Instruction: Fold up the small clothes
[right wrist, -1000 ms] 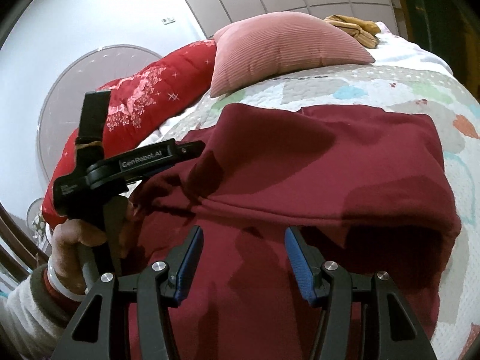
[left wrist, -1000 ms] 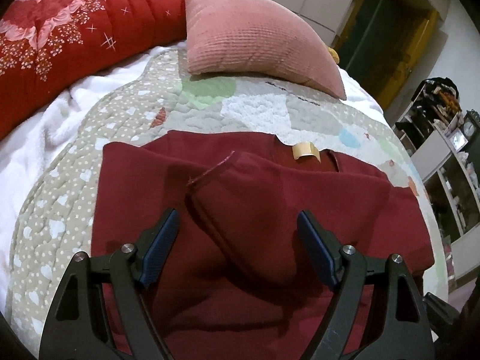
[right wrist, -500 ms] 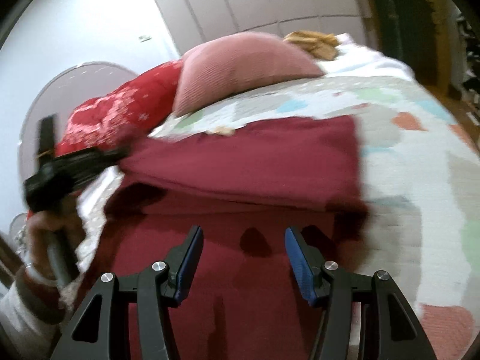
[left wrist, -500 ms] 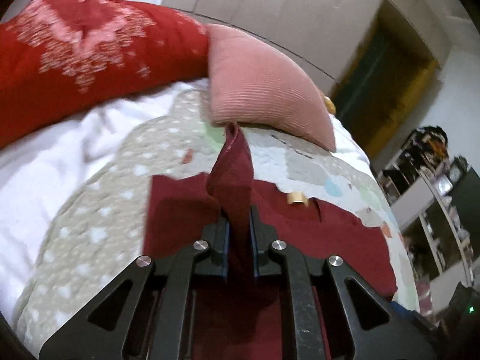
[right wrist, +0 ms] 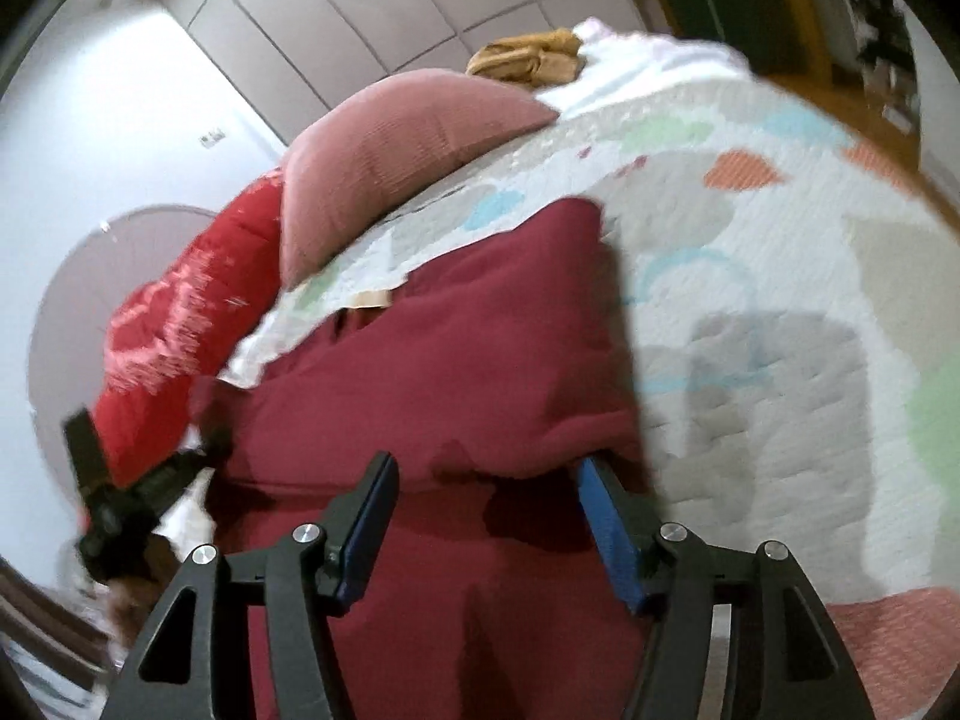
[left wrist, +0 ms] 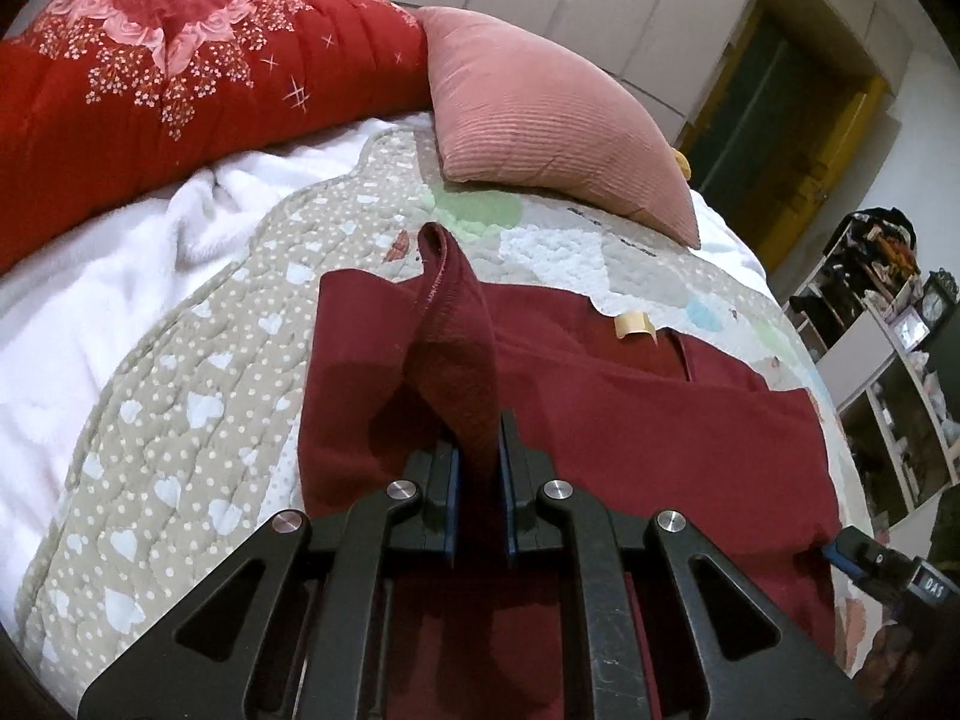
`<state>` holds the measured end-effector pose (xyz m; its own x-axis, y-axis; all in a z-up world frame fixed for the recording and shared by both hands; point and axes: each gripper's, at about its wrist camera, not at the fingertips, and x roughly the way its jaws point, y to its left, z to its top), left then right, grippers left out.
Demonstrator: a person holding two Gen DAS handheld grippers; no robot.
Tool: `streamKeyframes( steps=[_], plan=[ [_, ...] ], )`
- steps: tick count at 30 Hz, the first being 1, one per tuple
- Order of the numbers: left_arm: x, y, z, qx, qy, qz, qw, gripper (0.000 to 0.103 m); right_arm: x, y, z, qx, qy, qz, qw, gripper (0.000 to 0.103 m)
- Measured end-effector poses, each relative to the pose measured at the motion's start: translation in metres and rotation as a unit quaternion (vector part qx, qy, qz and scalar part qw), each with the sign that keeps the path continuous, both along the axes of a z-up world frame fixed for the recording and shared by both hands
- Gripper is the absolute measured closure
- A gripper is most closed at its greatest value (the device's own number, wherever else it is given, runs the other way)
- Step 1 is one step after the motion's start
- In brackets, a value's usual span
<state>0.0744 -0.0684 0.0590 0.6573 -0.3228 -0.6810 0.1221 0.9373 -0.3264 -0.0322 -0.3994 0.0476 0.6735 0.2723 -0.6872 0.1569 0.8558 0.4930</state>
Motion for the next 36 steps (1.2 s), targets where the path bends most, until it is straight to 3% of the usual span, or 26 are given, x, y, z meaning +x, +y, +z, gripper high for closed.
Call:
streamKeyframes(
  steps=[5,7,9,10,11,14,17,19,23,25,27,29,33,36],
  plan=[
    [0.002,0.0,-0.001,-0.003,0.004,0.001,1.0,0.094,0.001,0.002,-0.007,0.033,0.022,-0.008,0.999,0.043],
    [0.003,-0.002,-0.001,-0.002,0.005,0.0,1.0,0.094,0.003,-0.008,-0.01,0.039,0.016,-0.038,0.998,0.044],
    [0.004,-0.005,0.001,-0.007,0.006,0.0,1.0,0.094,0.01,-0.023,-0.018,0.085,0.009,-0.069,0.994,0.045],
    [0.005,-0.007,0.002,-0.01,0.006,-0.001,0.9999,0.094,0.014,-0.029,-0.022,0.106,0.006,-0.078,0.991,0.056],
    [0.005,-0.009,0.003,-0.011,0.006,-0.004,0.9999,0.094,0.016,-0.034,-0.026,0.115,0.005,-0.089,0.989,0.077],
    [0.004,-0.015,0.001,-0.016,0.015,-0.024,0.9995,0.09,0.005,-0.049,-0.02,0.103,-0.022,-0.132,0.986,0.092],
    [0.001,-0.018,-0.011,0.006,0.03,-0.029,0.9991,0.087,-0.016,-0.052,-0.013,0.073,-0.043,-0.148,0.985,0.093],
    [-0.002,-0.014,-0.014,0.003,0.036,-0.031,0.9989,0.086,-0.012,-0.048,-0.028,0.064,-0.002,-0.136,0.989,0.093],
    [-0.015,0.005,-0.004,-0.004,0.047,-0.042,0.998,0.076,-0.017,-0.051,-0.019,0.059,0.009,-0.115,0.991,0.09],
    [-0.023,0.014,0.006,0.015,0.032,-0.035,0.9988,0.076,-0.033,-0.049,-0.006,0.015,0.017,-0.12,0.992,0.08],
    [-0.031,0.022,0.018,0.037,0.007,-0.019,0.9991,0.075,-0.048,-0.044,0.008,-0.042,0.015,-0.131,0.99,0.078],
    [-0.033,0.026,0.029,0.038,-0.013,-0.008,0.9992,0.059,-0.054,-0.041,0.017,-0.057,0.001,-0.123,0.991,0.078],
    [-0.02,0.016,0.037,0.023,-0.019,-0.006,0.9995,0.054,-0.029,-0.015,0.029,-0.092,-0.029,-0.074,0.993,0.078],
    [-0.005,-0.003,0.029,0.045,-0.02,-0.014,0.9987,0.054,0.005,0.004,0.027,-0.128,-0.038,-0.035,0.99,0.078]
  ],
)
